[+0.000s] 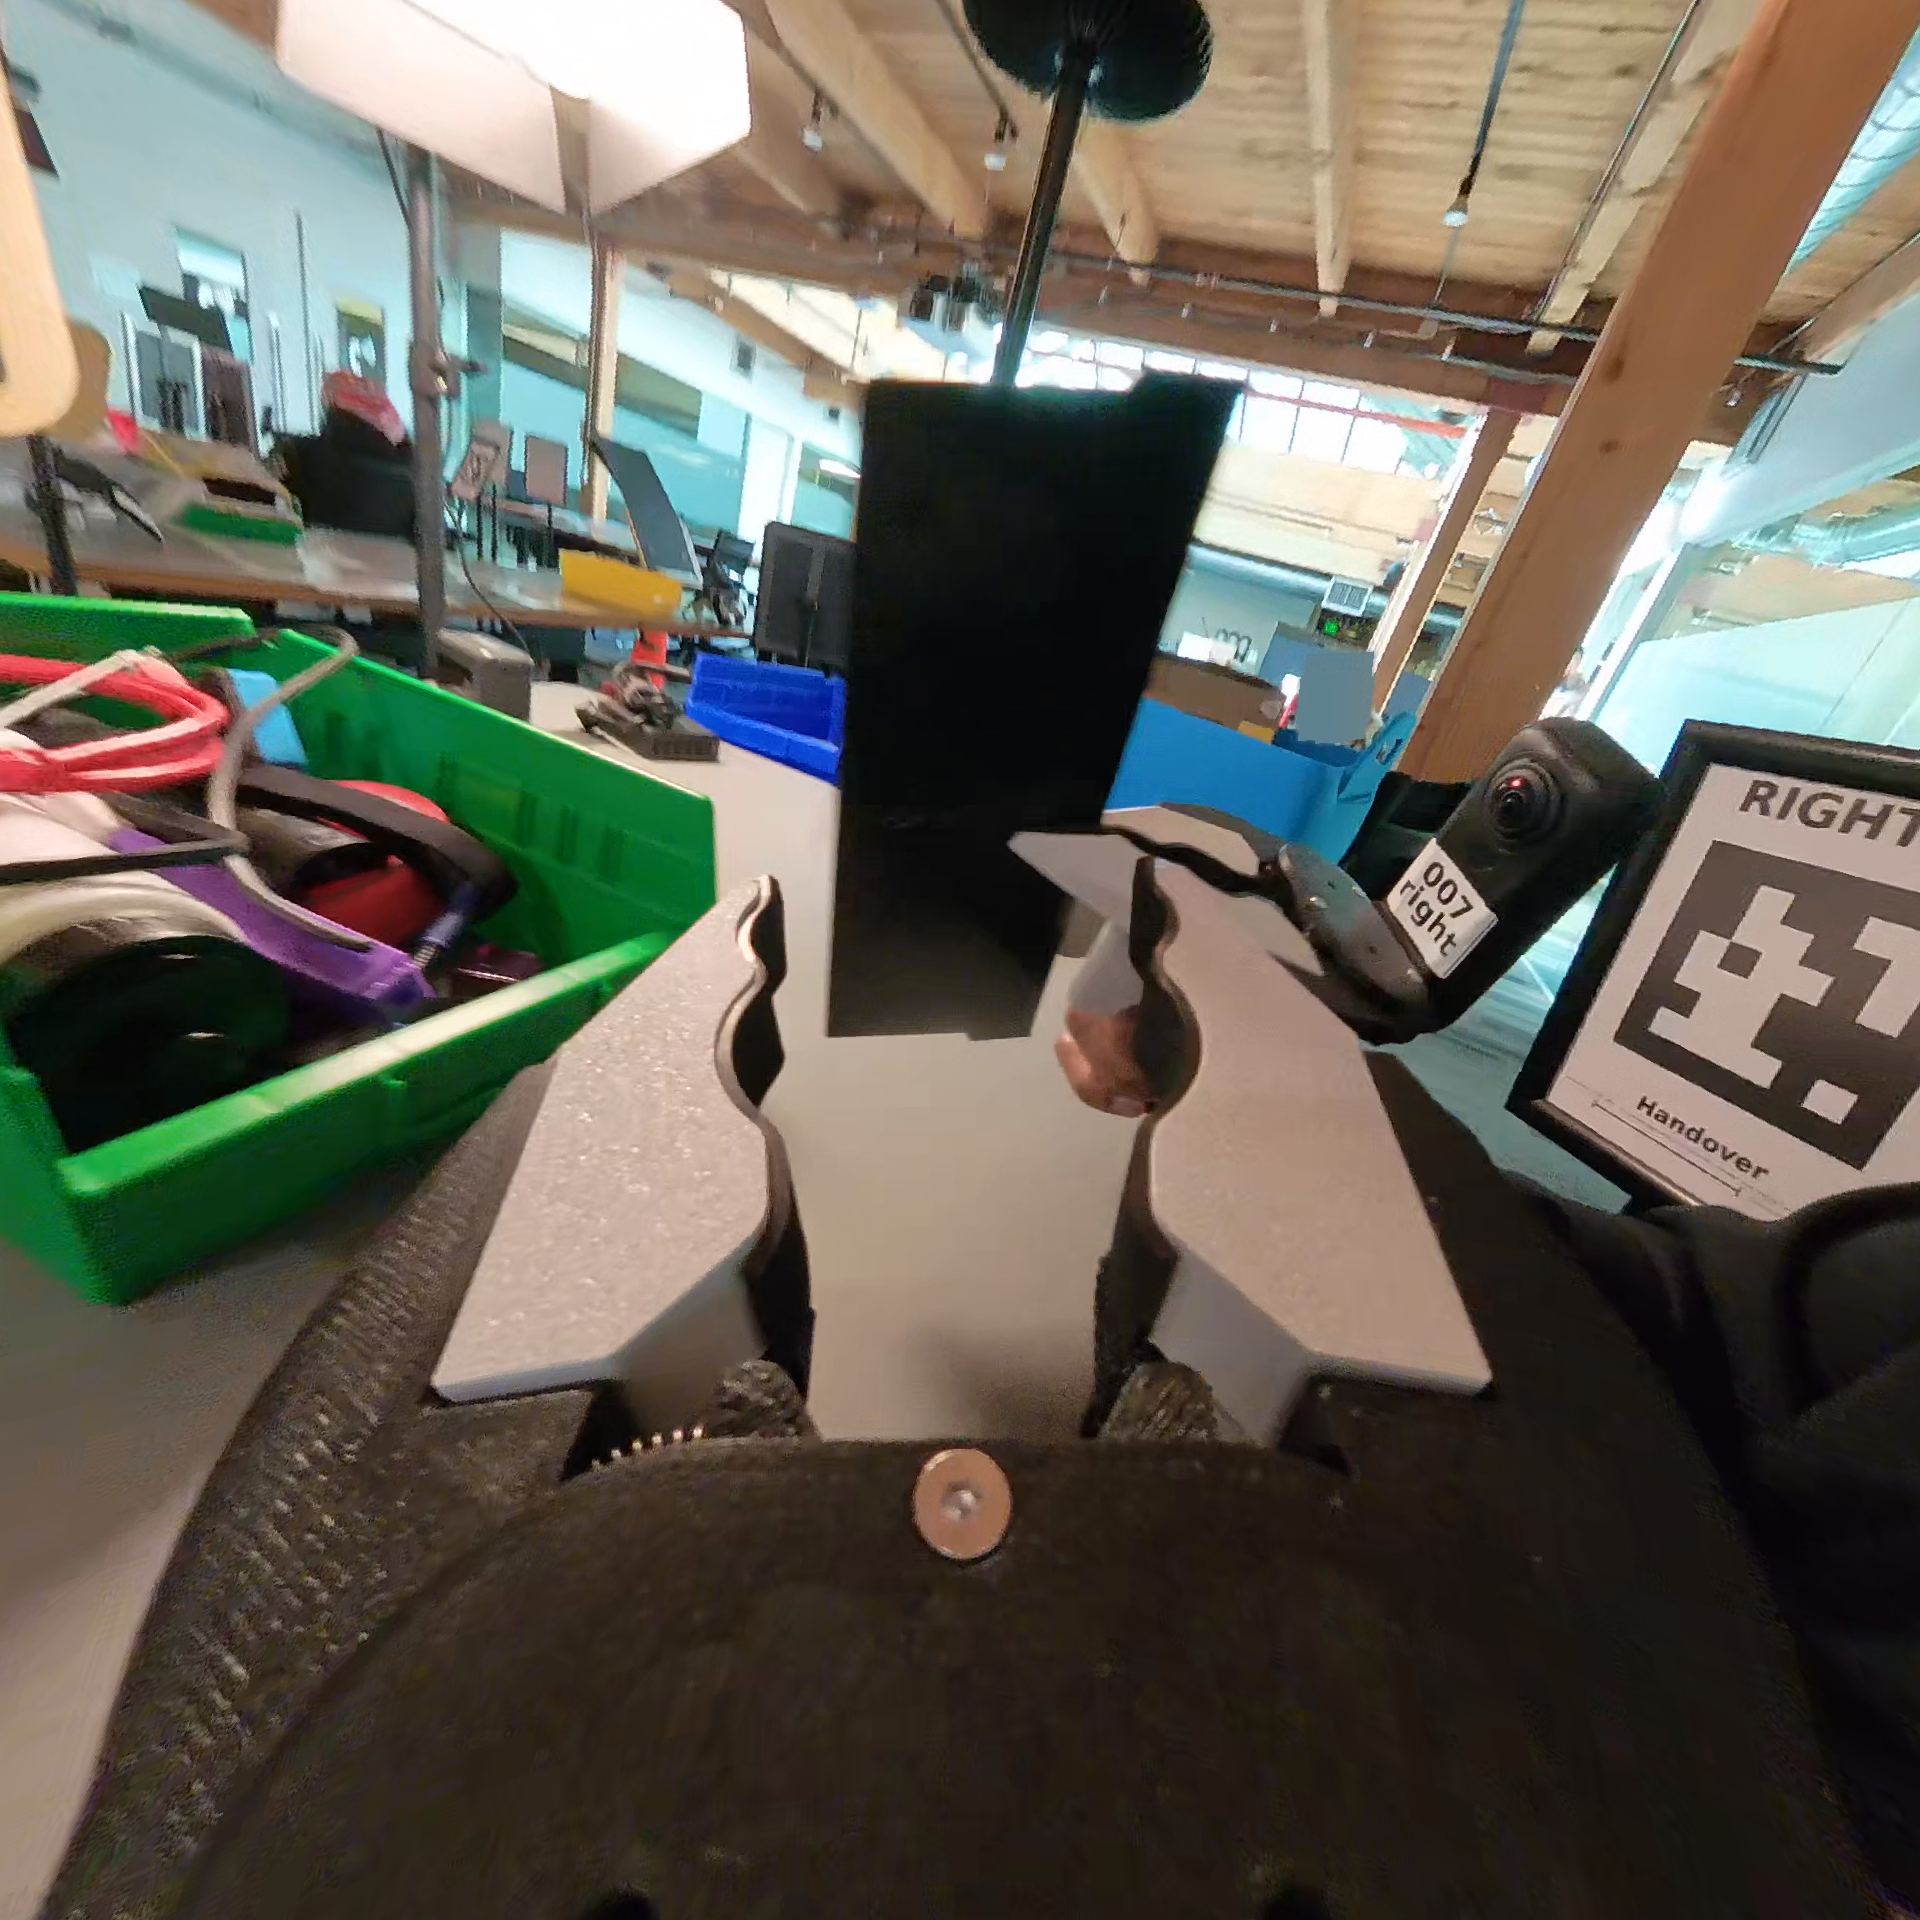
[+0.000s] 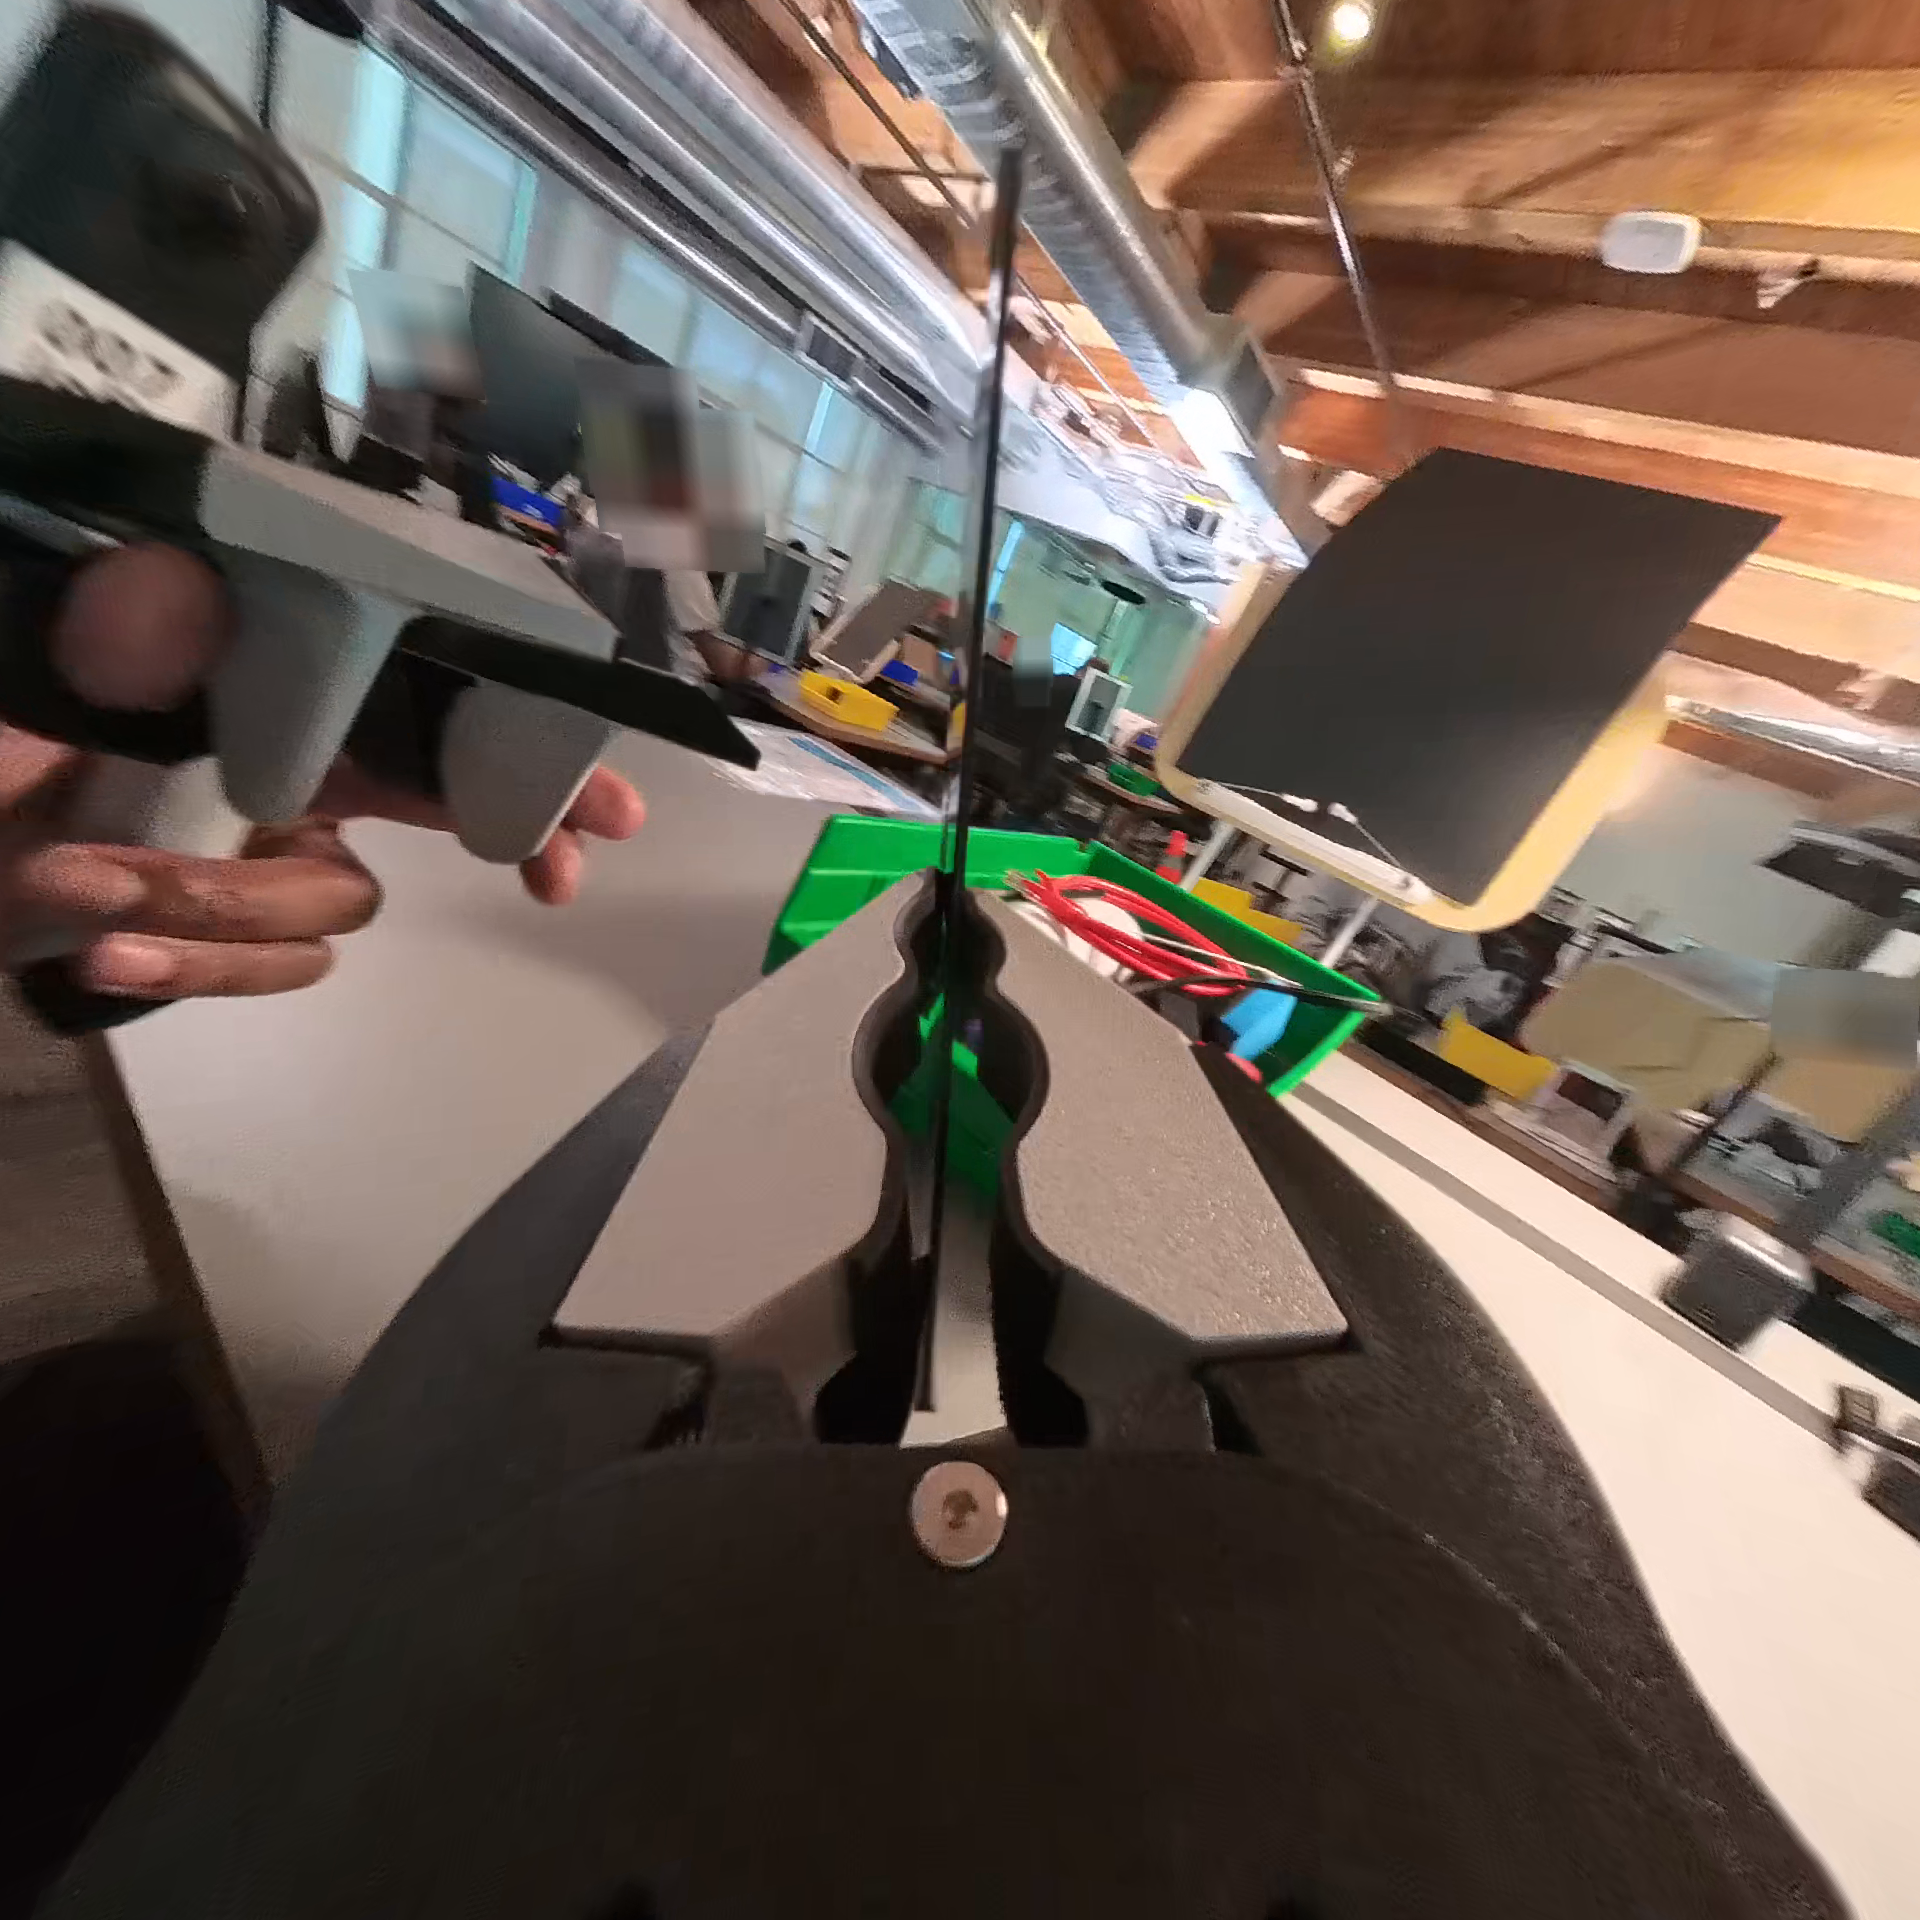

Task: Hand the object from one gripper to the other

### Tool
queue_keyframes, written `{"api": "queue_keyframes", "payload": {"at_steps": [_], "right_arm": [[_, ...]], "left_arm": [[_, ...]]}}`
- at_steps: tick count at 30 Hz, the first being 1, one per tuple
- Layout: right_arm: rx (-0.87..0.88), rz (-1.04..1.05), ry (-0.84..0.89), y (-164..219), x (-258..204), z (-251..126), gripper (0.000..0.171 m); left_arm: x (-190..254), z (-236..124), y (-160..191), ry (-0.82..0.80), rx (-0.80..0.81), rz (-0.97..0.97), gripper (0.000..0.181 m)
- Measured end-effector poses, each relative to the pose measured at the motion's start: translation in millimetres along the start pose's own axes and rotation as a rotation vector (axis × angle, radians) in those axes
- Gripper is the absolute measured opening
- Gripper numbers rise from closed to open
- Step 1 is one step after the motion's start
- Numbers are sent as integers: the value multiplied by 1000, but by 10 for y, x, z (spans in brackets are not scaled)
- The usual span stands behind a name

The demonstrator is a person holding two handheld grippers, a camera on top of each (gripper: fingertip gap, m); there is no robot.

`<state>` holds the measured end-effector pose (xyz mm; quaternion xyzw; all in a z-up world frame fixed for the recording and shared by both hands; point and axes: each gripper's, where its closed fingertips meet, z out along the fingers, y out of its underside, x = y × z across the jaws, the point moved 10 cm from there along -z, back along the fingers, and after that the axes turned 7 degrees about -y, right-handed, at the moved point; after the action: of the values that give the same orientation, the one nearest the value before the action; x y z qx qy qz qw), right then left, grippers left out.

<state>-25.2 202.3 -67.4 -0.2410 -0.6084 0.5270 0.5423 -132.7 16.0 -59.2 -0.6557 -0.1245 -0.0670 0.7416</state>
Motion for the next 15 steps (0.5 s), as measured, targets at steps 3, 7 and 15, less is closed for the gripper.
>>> {"api": "queue_keyframes", "payload": {"at_steps": [3,7,15], "right_arm": [[-54,-59,33,13,-147,85,2],[-83,-159,28,49,-391,186,2],[-142,-400,103,131,-523,232,3]], "left_arm": [[272,185,35,-79,-29,0,67],[445,274,96,-243,25,-43,60],[375,222,216,-382,108,-140,25]]}}
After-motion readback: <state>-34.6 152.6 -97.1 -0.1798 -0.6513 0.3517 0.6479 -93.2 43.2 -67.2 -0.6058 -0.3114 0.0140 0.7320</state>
